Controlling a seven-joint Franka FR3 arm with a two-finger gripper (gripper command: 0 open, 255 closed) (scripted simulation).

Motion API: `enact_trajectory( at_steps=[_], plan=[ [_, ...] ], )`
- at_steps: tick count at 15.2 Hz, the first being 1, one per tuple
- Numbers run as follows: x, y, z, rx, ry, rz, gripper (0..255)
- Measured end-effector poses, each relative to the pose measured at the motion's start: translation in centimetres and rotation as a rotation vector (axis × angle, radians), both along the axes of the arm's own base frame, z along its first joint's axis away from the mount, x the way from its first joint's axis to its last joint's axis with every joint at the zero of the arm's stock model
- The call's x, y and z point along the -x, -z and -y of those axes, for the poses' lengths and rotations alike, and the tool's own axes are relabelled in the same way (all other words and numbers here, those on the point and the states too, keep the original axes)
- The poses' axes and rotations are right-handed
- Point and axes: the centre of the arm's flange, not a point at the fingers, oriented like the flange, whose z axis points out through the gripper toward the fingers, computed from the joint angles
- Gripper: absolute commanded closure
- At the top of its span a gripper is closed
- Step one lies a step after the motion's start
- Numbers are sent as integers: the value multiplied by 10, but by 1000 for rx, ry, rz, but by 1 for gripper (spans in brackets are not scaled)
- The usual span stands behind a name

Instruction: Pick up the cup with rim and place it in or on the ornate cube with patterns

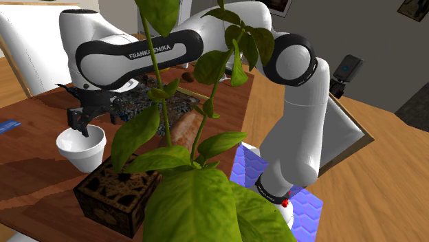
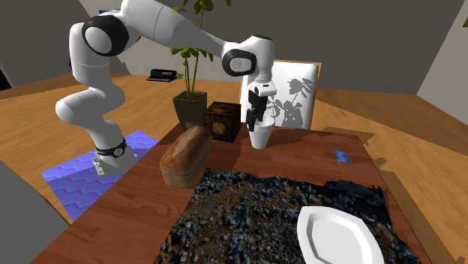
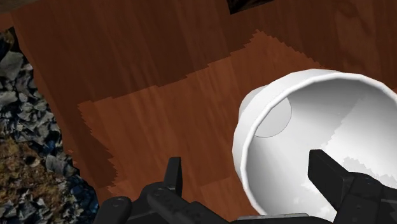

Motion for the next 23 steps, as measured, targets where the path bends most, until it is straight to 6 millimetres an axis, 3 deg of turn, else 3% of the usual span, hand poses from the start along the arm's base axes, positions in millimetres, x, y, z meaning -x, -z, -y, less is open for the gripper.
enact_trajectory(
  at_steps=[2,8,9,19,23],
  plan=[
    [-1,11,-1,0,0,0,0],
    [-1,14,0,0,0,0,0],
    [-1,14,0,0,0,0,255],
    [-1,14,0,0,0,1,255],
    [0,-1,-1,0,0,0,255]
  ],
)
